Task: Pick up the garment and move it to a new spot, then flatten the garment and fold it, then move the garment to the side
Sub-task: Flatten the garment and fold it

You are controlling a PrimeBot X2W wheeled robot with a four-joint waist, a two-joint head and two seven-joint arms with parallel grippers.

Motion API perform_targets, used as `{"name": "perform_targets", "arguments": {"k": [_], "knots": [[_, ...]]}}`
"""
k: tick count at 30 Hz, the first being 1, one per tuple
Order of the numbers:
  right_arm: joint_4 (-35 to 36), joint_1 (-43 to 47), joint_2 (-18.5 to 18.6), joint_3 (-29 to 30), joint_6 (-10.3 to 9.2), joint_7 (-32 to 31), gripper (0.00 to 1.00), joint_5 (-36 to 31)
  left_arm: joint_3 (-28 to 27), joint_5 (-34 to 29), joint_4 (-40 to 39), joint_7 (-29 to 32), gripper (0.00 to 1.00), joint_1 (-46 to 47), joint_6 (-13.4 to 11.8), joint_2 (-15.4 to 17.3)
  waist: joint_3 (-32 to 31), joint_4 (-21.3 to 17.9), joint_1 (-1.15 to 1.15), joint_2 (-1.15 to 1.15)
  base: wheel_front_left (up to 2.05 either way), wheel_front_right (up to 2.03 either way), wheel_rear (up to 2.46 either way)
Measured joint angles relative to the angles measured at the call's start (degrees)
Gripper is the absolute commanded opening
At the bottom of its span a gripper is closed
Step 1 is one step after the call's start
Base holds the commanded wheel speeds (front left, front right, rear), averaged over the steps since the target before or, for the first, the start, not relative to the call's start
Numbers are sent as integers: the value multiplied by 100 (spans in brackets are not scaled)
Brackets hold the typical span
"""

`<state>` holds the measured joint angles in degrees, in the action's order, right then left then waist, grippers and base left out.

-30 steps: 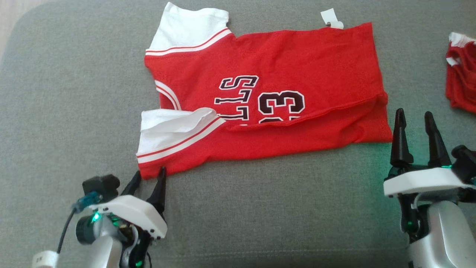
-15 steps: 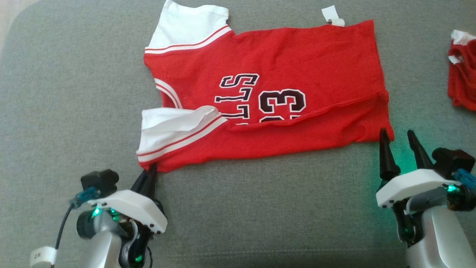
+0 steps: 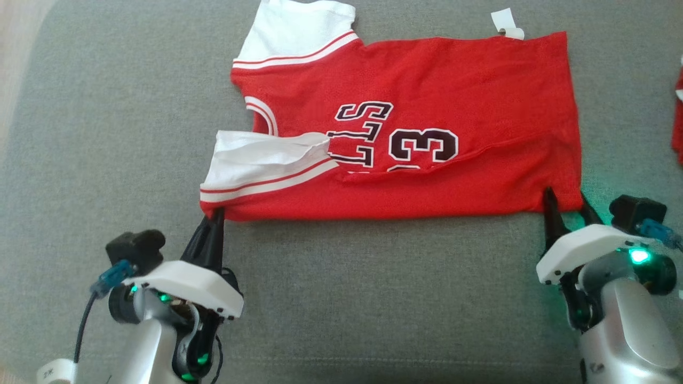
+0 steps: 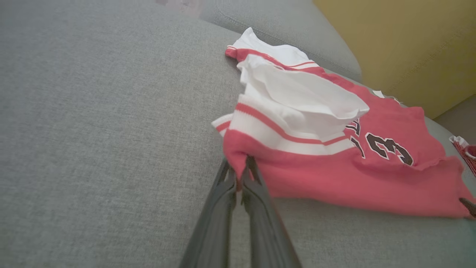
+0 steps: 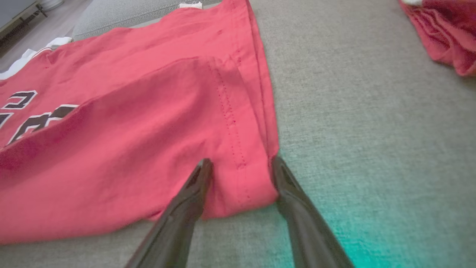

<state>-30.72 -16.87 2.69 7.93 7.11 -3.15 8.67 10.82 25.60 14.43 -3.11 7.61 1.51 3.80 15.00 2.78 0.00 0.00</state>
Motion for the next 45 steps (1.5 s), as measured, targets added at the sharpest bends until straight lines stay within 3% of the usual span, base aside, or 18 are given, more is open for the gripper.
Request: {"name": "perform_targets", "arguments": {"k": [1,3,5,8,12,19,27,28,29,30,31,32,39,45], "knots": [[-31,-36,8,-16,0,-33,47,15,8,0,-21,-9,0,-1,0,-3,-1,15,0,0,0,0,0],[-56,-55,11,-63,0,-49,29,123,12,0,-74,-57,0,-2,-8,-8,-17,32,0,0,0,0,0],[-55,-51,9,-75,0,-67,0,146,11,0,-151,-70,0,-3,-14,-5,-42,31,0,0,0,0,0],[35,1,1,-77,0,-67,0,257,12,0,-266,-103,0,-16,-52,7,-90,18,0,0,0,0,0],[672,366,-1,-80,0,-155,0,430,23,-8,-721,-98,0,-181,-52,147,-178,-70,0,0,0,0,0],[1699,1447,-12,-114,0,-664,0,536,109,-32,-1534,299,0,-1194,-201,392,-196,-240,0,0,0,0,0],[2127,1768,-16,25,0,-900,0,553,299,20,-1738,612,0,-1672,-302,398,-158,-320,0,0,0,0,0],[2136,1769,-16,29,0,-901,11,553,326,25,-1704,612,0,-1670,-302,389,-160,-328,0,0,0,0,0],[2139,1770,-18,41,0,-901,29,552,332,25,-1652,612,0,-1670,-303,381,-164,-338,0,0,0,0,0],[2141,1774,-19,51,0,-900,75,552,332,25,-1603,612,19,-1670,-304,380,-169,-349,0,0,0,0,0],[2151,1786,-19,55,0,-900,100,552,331,25,-1571,611,45,-1669,-305,380,-176,-362,0,0,0,0,0],[2169,1811,-19,59,0,-900,100,552,331,25,-1551,609,100,-1667,-304,381,-184,-378,0,0,0,0,0],[2297,2136,-20,220,0,-860,100,552,152,15,-1636,514,100,-1610,-354,545,-233,-524,0,0,0,0,0],[2642,2046,-21,79,0,-621,100,492,-20,-198,-1829,617,100,-992,-346,938,-188,-682,0,0,0,0,0]]}}
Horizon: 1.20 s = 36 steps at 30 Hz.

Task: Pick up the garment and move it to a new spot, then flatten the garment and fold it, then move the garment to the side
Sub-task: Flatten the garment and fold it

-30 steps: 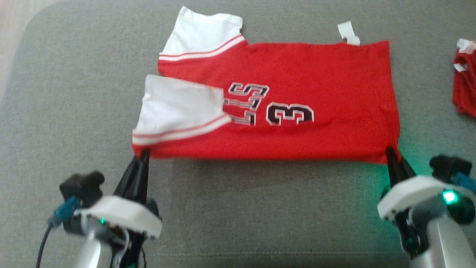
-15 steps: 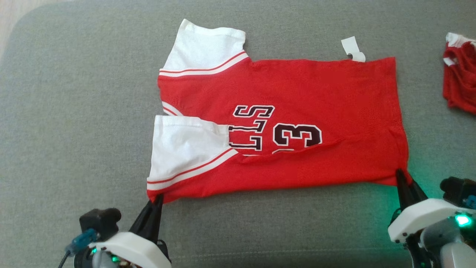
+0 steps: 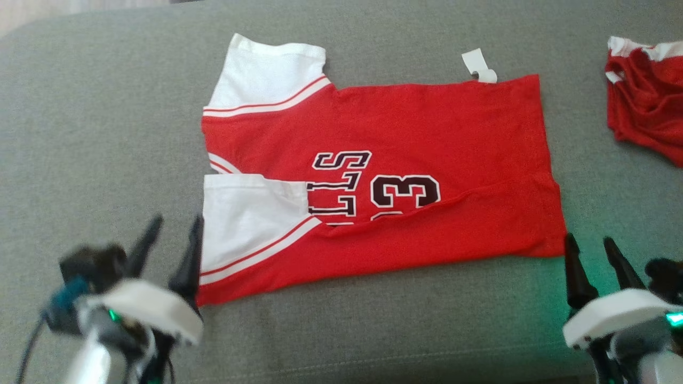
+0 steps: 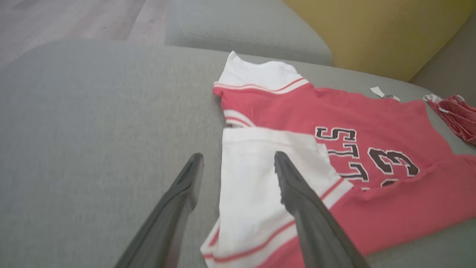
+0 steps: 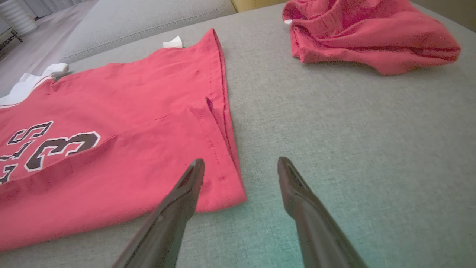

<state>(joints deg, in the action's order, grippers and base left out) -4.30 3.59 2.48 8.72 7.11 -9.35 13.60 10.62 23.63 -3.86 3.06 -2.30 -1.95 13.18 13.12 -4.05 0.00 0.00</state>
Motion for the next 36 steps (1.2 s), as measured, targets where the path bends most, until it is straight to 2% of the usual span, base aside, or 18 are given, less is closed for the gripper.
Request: {"name": "perform_targets", "arguments": {"k": [4,9,14,19,23,29,36], "knots": [[92,-357,0,-289,0,38,100,-23,-30,-156,16,308,100,859,122,349,147,-84,0,0,0,0,0],[145,-991,2,-647,0,105,100,-98,19,-187,308,910,100,2162,561,781,472,-192,0,0,0,0,0],[75,-1522,5,-993,0,201,100,-109,190,-71,862,1637,100,3413,805,1115,895,-334,-1,0,0,0,0],[-29,-2095,9,-1379,0,345,100,-107,381,49,1395,2182,100,4408,886,1343,1333,-540,-2,0,0,0,0],[-113,-2463,13,-1595,0,445,100,-104,402,120,1845,2363,100,4945,901,1370,1626,-747,-2,0,0,0,0],[-222,-2677,15,-1786,0,567,100,-98,464,122,2339,2517,100,5350,901,1399,1887,-1021,-1,0,0,0,0],[-257,-2888,16,-1925,0,649,100,-98,503,65,2816,2625,100,5598,842,1589,2108,-1317,-1,-1,0,0,0]]}}
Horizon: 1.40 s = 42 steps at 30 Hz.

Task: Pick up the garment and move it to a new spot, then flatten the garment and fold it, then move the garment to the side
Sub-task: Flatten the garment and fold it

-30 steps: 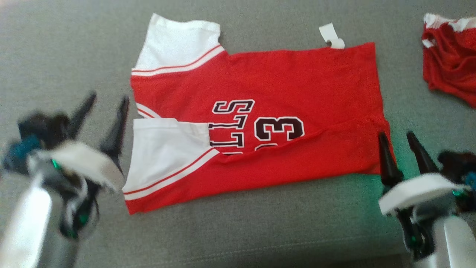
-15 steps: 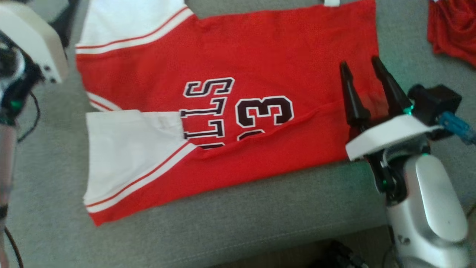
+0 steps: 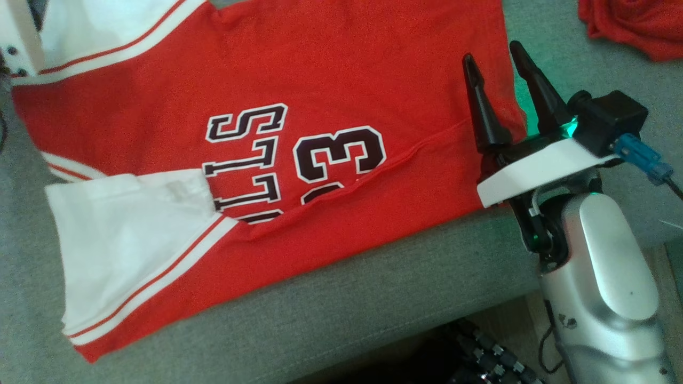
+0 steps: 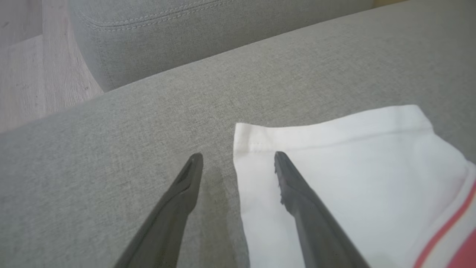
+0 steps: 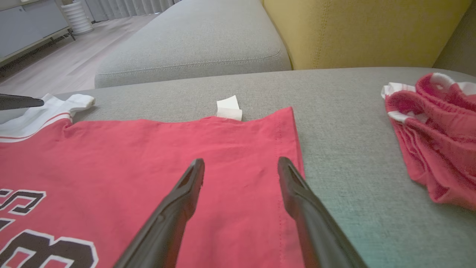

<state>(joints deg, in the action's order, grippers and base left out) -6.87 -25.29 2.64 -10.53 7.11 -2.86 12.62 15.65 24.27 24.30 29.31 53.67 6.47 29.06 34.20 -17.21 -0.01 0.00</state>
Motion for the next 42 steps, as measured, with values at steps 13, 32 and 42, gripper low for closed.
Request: {"name": "perform_targets", "arguments": {"k": [13,32,42], "knots": [[2,-220,0,-41,0,25,100,-35,181,-103,379,135,71,365,-35,144,149,-149,0,0,0,0,0],[-1269,-1587,849,194,0,-1063,100,-584,790,145,104,-786,0,431,67,-154,-126,426,0,0,0,0,0],[-2387,-2350,1301,-73,0,-1694,100,-435,882,270,-385,-1158,0,300,67,-303,-97,933,0,0,0,0,0]]}}
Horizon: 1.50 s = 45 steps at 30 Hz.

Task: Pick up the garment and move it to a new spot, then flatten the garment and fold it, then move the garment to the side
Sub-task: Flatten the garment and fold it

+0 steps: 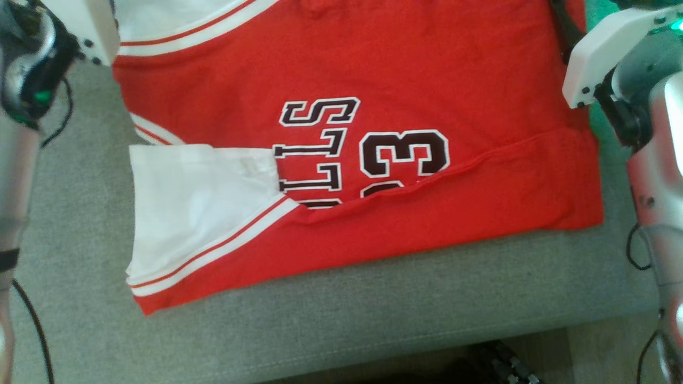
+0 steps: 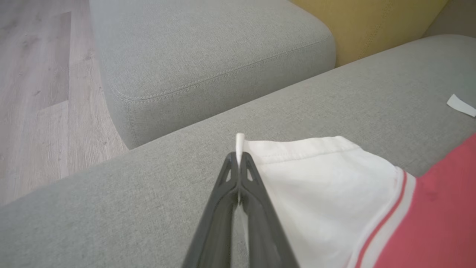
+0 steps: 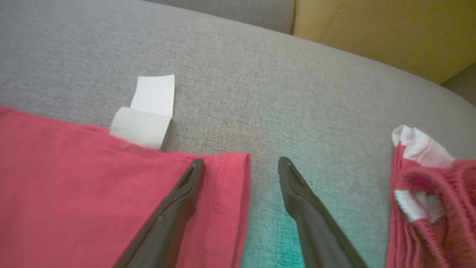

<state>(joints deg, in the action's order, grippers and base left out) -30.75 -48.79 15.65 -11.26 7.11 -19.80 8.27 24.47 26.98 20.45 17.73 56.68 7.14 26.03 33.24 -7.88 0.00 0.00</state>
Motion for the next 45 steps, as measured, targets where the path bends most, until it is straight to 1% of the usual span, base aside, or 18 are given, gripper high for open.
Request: {"name": "perform_targets", "arguments": {"k": [1,2,3,4,5,6,7,8,15,19,25,30,36,41,45], "knots": [[-64,-47,25,-40,0,-52,93,44,34,0,-8,-26,0,-30,-1,-24,13,34,0,0,0,0,0],[-119,-105,64,-88,0,-94,80,91,62,3,-9,-27,0,-57,-1,-52,22,64,0,0,0,0,0],[-162,-171,109,-124,0,-145,80,147,74,7,-19,-48,0,-88,-1,-81,30,89,0,0,0,0,0],[-207,-241,140,-166,0,-192,57,205,80,8,-38,-69,0,-121,-1,-98,34,110,0,0,0,0,0],[-246,-285,160,-205,0,-204,46,260,91,8,-46,-69,0,-134,-1,-113,34,127,0,0,0,0,0],[-274,-305,176,-267,0,-250,38,312,101,18,-47,-77,0,-136,-1,-118,29,139,0,0,0,0,0],[-291,-318,182,-322,0,-268,28,365,103,43,-51,-100,0,-136,-1,-118,19,147,0,0,0,0,0],[-298,-323,190,-354,0,-296,0,405,104,42,-68,-127,0,-136,-1,-118,6,153,0,0,0,0,0],[-341,-319,321,-434,0,-336,0,544,113,102,-163,-188,0,-144,-1,-116,-97,159,0,0,0,0,0],[-272,-314,330,-438,0,-98,0,545,96,105,-277,-331,0,-222,-8,-110,-169,154,0,0,0,0,0],[141,-143,356,-409,0,312,0,590,-25,246,-658,-643,0,-594,-129,-77,-345,149,0,0,0,0,0],[622,324,388,-407,0,478,0,597,-221,391,-1344,-907,0,-1123,-282,47,-531,150,0,0,0,0,0],[1227,1265,476,-158,0,609,0,621,-382,454,-2446,-1123,0,-2410,-668,257,-793,193,0,0,0,0,0],[1712,2073,476,213,0,646,0,620,-479,502,-3301,-1357,0,-3593,-1051,278,-1054,282,0,0,0,0,0],[1935,2653,445,490,0,633,0,619,-408,528,-3664,-1547,0,-4431,-1278,201,-1258,382,0,0,0,0,0]]}}
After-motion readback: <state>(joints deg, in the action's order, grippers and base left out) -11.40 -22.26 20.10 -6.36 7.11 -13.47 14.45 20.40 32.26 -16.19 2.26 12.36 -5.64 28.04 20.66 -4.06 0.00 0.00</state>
